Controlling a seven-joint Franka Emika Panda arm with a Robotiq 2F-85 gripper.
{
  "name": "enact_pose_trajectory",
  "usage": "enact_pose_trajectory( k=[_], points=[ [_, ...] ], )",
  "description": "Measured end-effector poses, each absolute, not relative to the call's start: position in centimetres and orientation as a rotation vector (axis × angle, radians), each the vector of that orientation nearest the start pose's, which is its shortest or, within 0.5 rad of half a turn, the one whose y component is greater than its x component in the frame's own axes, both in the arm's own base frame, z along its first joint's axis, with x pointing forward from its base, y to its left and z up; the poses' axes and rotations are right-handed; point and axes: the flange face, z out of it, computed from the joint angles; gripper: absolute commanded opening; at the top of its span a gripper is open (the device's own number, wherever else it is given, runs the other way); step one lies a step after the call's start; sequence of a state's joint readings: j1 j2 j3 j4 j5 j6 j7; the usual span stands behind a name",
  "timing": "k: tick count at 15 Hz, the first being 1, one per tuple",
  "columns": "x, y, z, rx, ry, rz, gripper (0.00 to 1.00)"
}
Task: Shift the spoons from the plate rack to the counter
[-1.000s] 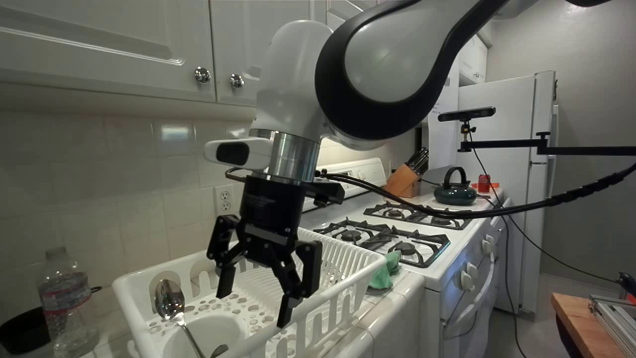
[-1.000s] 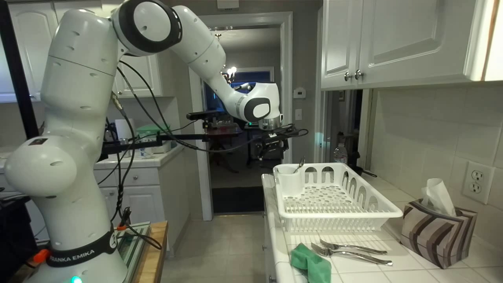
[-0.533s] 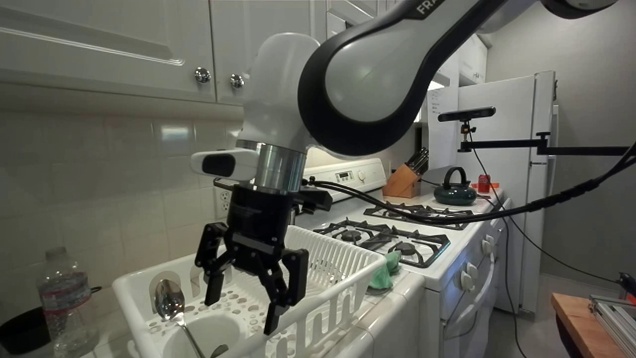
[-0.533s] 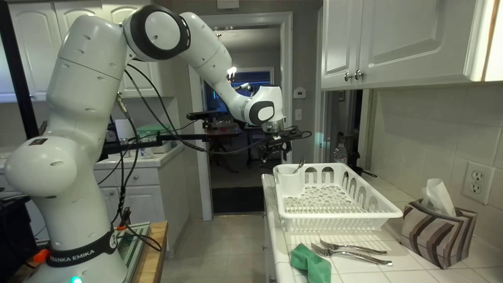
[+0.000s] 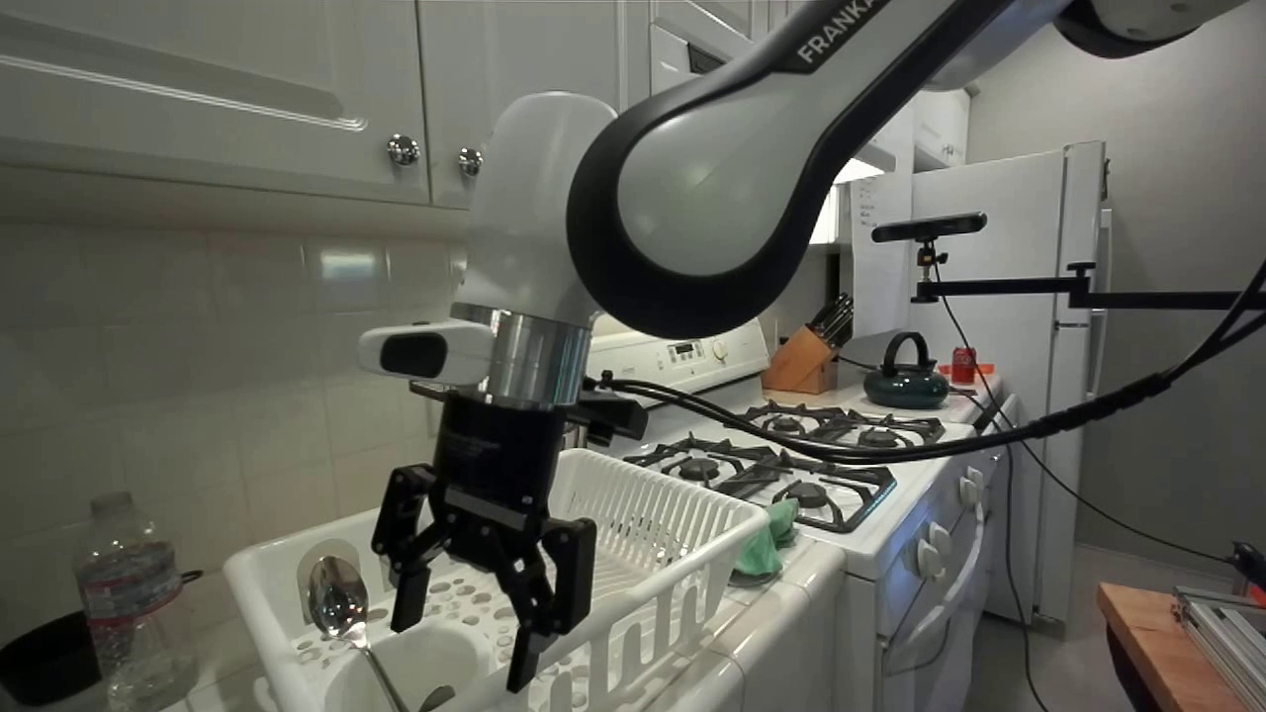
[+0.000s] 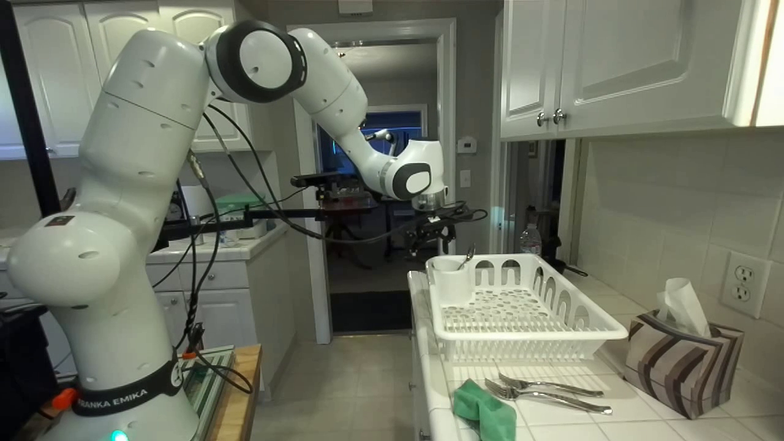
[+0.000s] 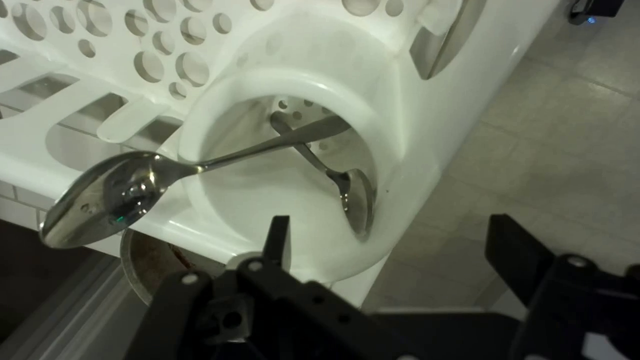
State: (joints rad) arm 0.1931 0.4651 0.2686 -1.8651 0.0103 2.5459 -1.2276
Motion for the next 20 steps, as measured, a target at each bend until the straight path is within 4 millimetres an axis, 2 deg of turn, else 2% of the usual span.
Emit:
enact_pose_trajectory(
  k=[2, 3, 4, 5, 7, 10, 12, 13, 14, 16, 20],
  points=[
    [59.9, 28.3, 29.6, 2.149, 2.297, 0.413, 0.98],
    [60.0, 28.4, 29.4, 2.151, 2.298, 0.413, 0.89],
    [60.1, 28.5, 29.3, 2.151, 2.299, 0.413, 0.74],
    [60.2, 28.6, 29.2, 2.151, 2.3, 0.414, 0.92],
    [60.4, 28.8, 29.0, 2.15, 2.301, 0.415, 0.98],
    [60.6, 29.0, 28.8, 2.148, 2.305, 0.419, 1.0],
    [60.7, 29.2, 28.8, 2.146, 2.306, 0.422, 0.94],
    [60.7, 29.2, 28.8, 2.145, 2.307, 0.424, 0.85],
    [60.8, 29.3, 28.9, 2.145, 2.306, 0.427, 0.71],
    [61.0, 29.3, 29.1, 2.145, 2.303, 0.433, 0.54],
    [61.4, 29.4, 29.6, 2.144, 2.296, 0.449, 0.27]
  ],
)
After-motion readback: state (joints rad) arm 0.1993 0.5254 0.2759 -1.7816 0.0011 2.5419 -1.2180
